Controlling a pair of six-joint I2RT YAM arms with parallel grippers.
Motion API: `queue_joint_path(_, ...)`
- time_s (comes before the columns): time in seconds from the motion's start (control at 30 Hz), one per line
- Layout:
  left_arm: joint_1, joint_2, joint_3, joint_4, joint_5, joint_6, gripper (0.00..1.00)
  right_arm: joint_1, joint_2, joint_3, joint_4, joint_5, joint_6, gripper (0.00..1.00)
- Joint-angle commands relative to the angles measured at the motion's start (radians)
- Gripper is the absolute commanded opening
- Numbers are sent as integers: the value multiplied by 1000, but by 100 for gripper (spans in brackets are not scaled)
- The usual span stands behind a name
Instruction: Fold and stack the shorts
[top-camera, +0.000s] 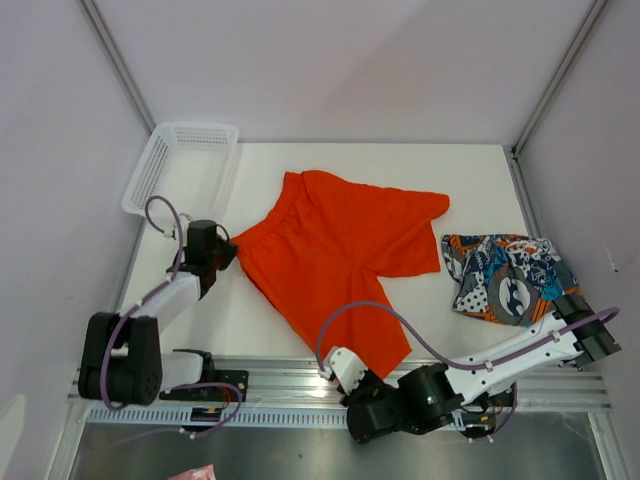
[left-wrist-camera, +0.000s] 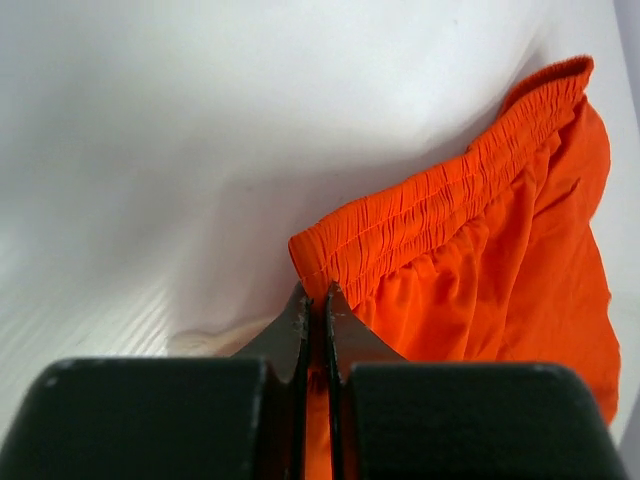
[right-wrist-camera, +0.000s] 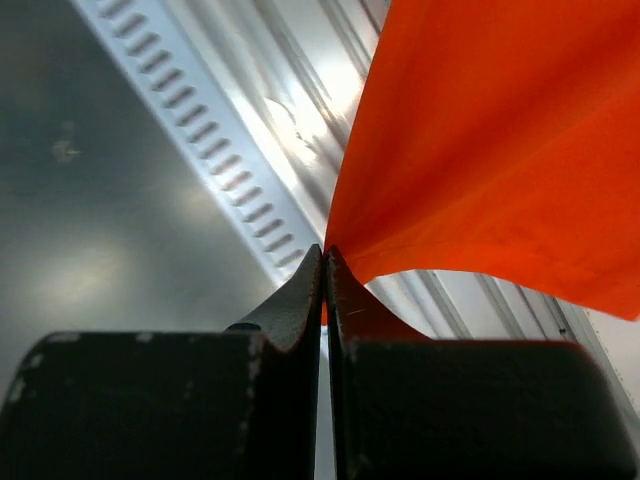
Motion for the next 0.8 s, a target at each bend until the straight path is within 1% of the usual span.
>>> queue_joint_path(0.0, 13, -151, -13, -252, -132, 58, 0, 51, 32, 106, -74, 98, -27, 0)
queue_joint_path(0.07, 30, -248, -22, -307, -140, 64, 0, 53, 43, 142, -127, 143, 4, 0)
queue_joint_path(0.1, 36, -278, -19, -355, -136, 75, 0, 48, 45, 149, -150, 163, 19, 0)
queue_joint_path(0.17, 56, -326, -8, -399, -135, 79, 0, 30, 37, 165, -236, 222, 78, 0)
queue_joint_path(0.27, 74, -376, 61, -505, -137, 75, 0, -76, -20, 188, -320, 259, 104, 0)
queue_joint_path(0.3, 77, -381, 117, -521, -137, 70, 0, -108, -38, 199, -328, 263, 93, 0)
queue_joint_path(0.33, 79, -378, 139, -535, -142, 62, 0, -181, -84, 202, -330, 266, 78, 0)
queue_joint_path(0.37, 79, -372, 179, -553, -145, 52, 0, -225, -109, 205, -322, 257, 53, 0)
queue_joint_path(0.4, 79, -352, 217, -583, -148, 23, 0, -269, -130, 215, -301, 247, -11, 0)
queue_joint_path(0.43, 80, -337, 237, -596, -151, 6, 0, -362, -150, 220, -286, 240, -49, 0)
queue_joint_path(0.47, 80, -320, 274, -617, -145, -23, 0, -407, -185, 226, -266, 222, -138, 0)
queue_joint_path(0.5, 82, -300, 292, -634, -143, -42, 0, -453, -199, 240, -230, 211, -181, 0)
queue_joint_path(0.53, 82, -256, 355, -654, -149, -62, 0, -543, -218, 248, -212, 185, -227, 0)
queue_joint_path(0.57, 82, -233, 374, -691, -154, -95, 0, -588, -219, 258, -194, 170, -270, 0)
queue_joint_path(0.6, 83, -211, 397, -711, -158, -115, 0, -634, -221, 269, -158, 152, -346, 0)
queue_joint_path(0.63, 83, -168, 455, -732, -166, -131, 0, -714, -218, 293, -143, 121, -382, 0)
queue_joint_path(0.73, 86, -111, 525, -783, -185, -189, 0, -815, -192, 338, -68, 64, -505, 0)
queue_joint_path(0.77, 86, -79, 548, -785, -174, -213, 0, -875, -173, 344, -45, 52, -532, 0)
